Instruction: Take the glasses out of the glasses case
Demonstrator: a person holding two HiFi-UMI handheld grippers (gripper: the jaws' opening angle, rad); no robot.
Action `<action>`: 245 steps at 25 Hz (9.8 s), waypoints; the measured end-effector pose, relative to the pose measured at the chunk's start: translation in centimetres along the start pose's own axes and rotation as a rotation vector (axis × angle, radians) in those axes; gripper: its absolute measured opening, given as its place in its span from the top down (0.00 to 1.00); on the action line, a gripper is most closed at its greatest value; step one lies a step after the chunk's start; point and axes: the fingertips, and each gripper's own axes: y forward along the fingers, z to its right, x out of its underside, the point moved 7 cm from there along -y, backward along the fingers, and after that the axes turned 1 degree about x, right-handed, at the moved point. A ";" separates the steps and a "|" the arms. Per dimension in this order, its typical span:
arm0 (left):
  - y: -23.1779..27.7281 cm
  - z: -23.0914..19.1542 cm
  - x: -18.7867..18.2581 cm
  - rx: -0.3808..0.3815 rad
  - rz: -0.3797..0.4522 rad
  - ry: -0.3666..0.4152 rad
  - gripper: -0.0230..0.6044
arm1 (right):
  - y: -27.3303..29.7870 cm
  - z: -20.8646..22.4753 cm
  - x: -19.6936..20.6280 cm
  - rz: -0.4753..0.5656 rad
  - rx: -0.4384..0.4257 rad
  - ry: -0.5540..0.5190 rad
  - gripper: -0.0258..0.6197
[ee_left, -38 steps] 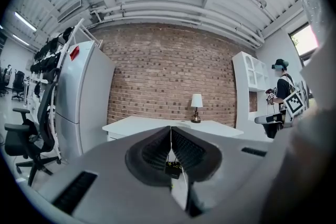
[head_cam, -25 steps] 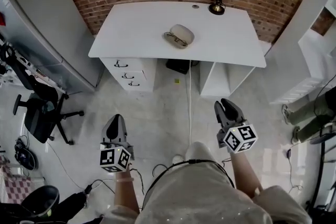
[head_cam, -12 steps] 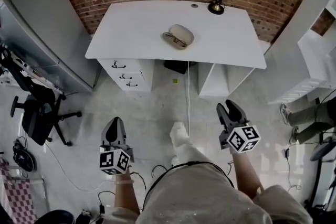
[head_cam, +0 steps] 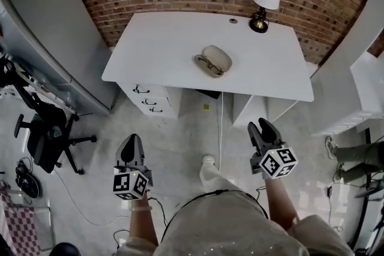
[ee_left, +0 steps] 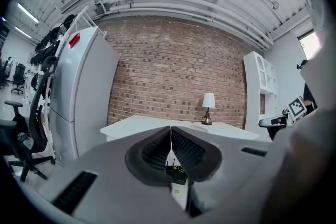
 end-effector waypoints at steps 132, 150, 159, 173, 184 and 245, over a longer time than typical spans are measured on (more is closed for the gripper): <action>36.4 -4.2 1.2 0.127 -0.170 -0.035 0.95 | 37.0 4.7 -0.9 -0.591 -0.189 -0.446 0.93; 35.5 -3.3 -1.1 0.131 -0.122 -0.002 0.95 | 35.6 4.9 -3.9 -0.475 -0.165 -0.442 0.93; 34.9 -2.9 -2.0 0.125 -0.099 0.010 0.95 | 35.0 5.0 -5.0 -0.427 -0.157 -0.437 0.93; 34.9 -1.7 -3.4 0.130 -0.069 0.035 0.95 | 34.1 5.9 -7.0 -0.338 -0.142 -0.404 0.93; 34.5 -1.3 -4.5 0.120 -0.045 0.051 0.95 | 33.2 5.8 -8.3 -0.276 -0.139 -0.395 0.93; 28.9 -0.9 -6.7 0.115 0.046 0.067 0.95 | 27.3 4.2 -12.8 0.020 -0.080 -0.284 0.93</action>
